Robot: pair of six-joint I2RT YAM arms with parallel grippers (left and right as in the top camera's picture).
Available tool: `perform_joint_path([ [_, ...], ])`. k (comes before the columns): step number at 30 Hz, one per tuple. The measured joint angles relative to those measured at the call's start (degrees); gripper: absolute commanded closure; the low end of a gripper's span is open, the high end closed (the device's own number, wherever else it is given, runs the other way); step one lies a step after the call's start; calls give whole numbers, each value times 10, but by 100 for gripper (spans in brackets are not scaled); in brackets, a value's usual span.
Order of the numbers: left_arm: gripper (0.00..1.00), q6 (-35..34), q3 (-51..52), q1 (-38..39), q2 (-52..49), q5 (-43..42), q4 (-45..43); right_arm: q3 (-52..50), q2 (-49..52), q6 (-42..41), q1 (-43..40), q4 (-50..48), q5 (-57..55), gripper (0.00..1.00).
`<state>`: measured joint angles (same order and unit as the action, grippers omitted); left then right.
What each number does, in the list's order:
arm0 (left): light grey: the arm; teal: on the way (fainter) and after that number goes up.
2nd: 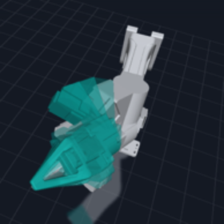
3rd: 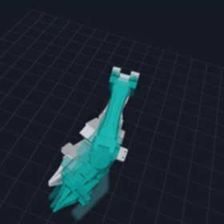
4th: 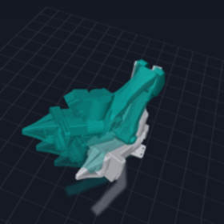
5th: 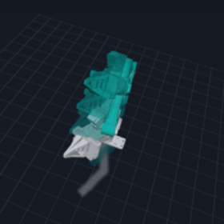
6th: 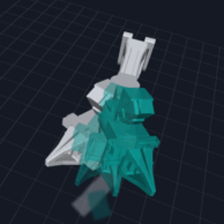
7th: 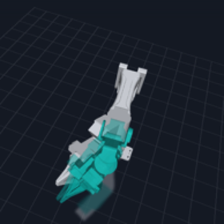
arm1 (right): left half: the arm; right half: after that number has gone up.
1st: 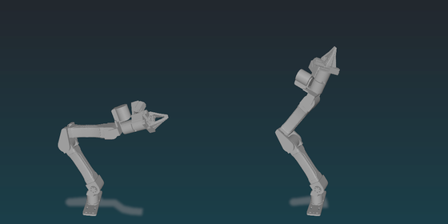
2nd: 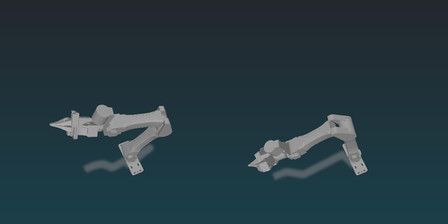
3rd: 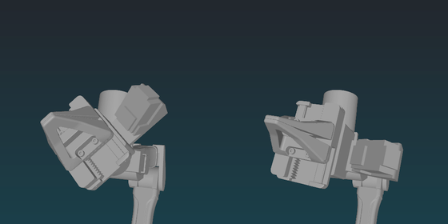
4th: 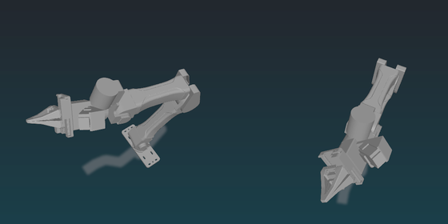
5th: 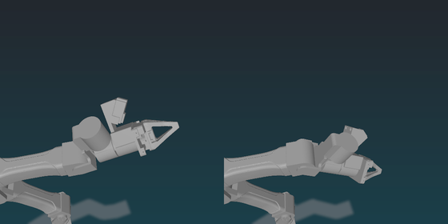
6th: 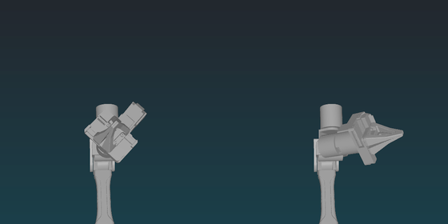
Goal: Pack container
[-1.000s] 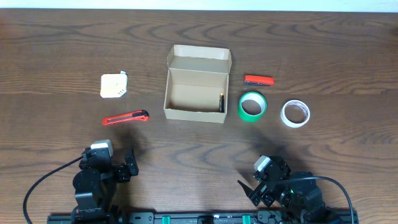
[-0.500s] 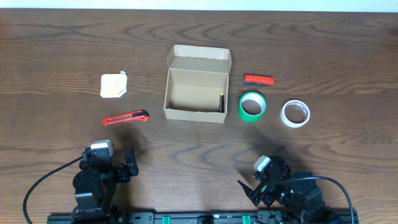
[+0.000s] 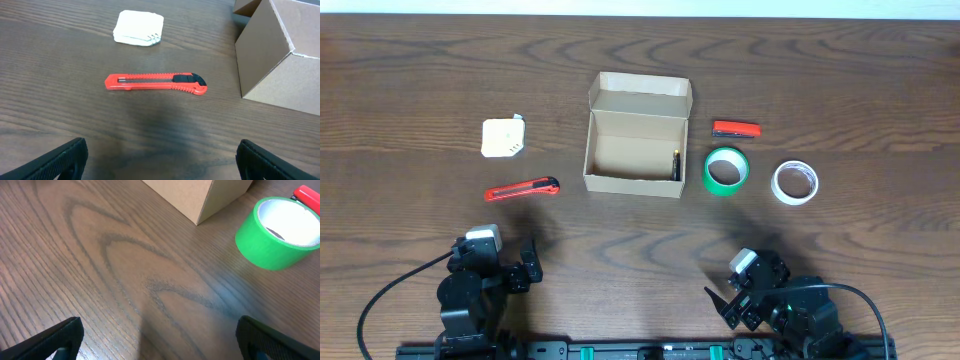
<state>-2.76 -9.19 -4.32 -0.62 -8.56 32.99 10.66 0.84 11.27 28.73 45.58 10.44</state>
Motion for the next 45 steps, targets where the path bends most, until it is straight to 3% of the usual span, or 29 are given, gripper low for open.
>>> perform_joint_path([
  [11,4,0,0,0,0,0,0,0,0,-17,0,-20,4,1],
  [13,5,0,0,0,0,0,0,-1,0,-46,0,-52,4,1],
  [17,5,0,0,0,0,0,0,-3,0,-184,0,-130,-6,1],
  [21,5,0,0,0,0,0,0,-3,-1,-297,0,-138,-16,1],
  [25,5,0,0,0,0,0,0,-5,-1,-360,-1,-214,-48,1],
  [30,5,0,0,0,0,0,0,-1,23,-379,-23,-268,-71,1],
  [36,5,0,0,0,0,0,0,70,204,-340,-80,-250,-50,1],
  [40,5,0,0,0,0,0,0,187,365,-289,-120,-204,-43,8],
  [45,5,0,0,0,0,0,0,329,569,-247,-157,-123,-46,6],
])
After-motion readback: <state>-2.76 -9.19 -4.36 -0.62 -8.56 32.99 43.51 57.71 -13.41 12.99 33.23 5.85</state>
